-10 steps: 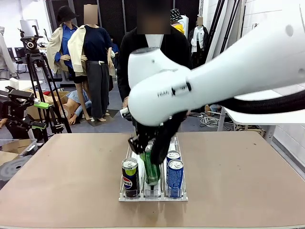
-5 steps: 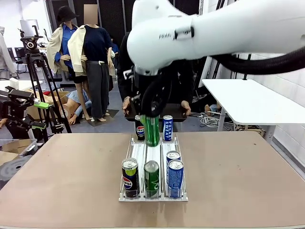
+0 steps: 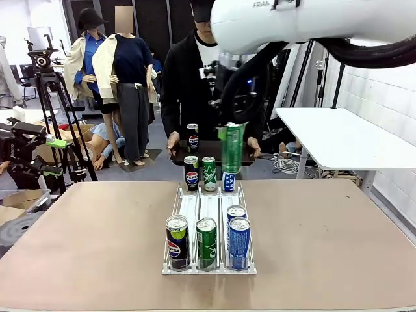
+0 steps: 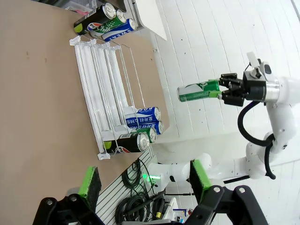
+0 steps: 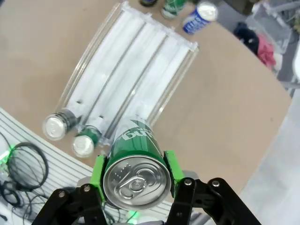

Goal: Retrieve and hand over the desired beverage to the person.
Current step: Pick up another can of the same type that the person held from the Automatic Can Dispenser, then place the picked can on the Handle tray extended by the person.

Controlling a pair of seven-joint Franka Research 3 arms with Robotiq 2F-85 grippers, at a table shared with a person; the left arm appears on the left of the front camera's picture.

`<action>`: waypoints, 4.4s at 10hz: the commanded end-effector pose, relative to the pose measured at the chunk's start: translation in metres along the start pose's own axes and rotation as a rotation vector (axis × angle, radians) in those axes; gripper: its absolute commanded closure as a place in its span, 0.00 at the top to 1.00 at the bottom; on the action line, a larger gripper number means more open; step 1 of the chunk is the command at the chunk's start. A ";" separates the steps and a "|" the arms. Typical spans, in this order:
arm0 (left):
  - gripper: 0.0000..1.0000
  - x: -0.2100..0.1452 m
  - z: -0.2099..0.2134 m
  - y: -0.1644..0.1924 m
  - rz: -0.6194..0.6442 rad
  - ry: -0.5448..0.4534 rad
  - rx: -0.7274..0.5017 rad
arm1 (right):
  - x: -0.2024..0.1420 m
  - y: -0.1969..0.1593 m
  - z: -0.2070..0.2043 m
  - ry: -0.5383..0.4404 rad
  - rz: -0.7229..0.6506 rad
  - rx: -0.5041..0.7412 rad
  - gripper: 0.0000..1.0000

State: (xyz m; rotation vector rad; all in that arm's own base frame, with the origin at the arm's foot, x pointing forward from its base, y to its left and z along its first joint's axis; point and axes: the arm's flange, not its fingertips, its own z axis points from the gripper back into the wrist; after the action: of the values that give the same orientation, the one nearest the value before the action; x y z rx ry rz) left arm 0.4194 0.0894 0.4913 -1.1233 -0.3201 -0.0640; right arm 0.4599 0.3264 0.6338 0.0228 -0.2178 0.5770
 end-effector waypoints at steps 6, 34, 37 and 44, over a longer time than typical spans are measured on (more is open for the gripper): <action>1.00 -0.001 0.001 -0.001 -0.001 -0.002 -0.002 | -0.056 -0.123 0.010 0.033 -0.074 0.045 0.12; 1.00 -0.001 0.001 -0.001 -0.001 -0.002 -0.002 | -0.113 -0.188 0.008 0.060 -0.108 0.036 0.12; 1.00 -0.001 0.001 -0.001 -0.001 -0.002 -0.002 | -0.113 -0.188 0.008 0.060 -0.108 0.036 0.12; 1.00 -0.001 0.001 -0.001 -0.001 -0.002 -0.002 | -0.113 -0.188 0.008 0.060 -0.108 0.036 0.12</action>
State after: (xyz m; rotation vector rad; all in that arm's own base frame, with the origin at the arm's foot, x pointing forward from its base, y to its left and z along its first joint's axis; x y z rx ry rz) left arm 0.4195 0.0893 0.4912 -1.1232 -0.3198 -0.0641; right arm 0.4687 0.1049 0.6209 0.0500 -0.1473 0.4877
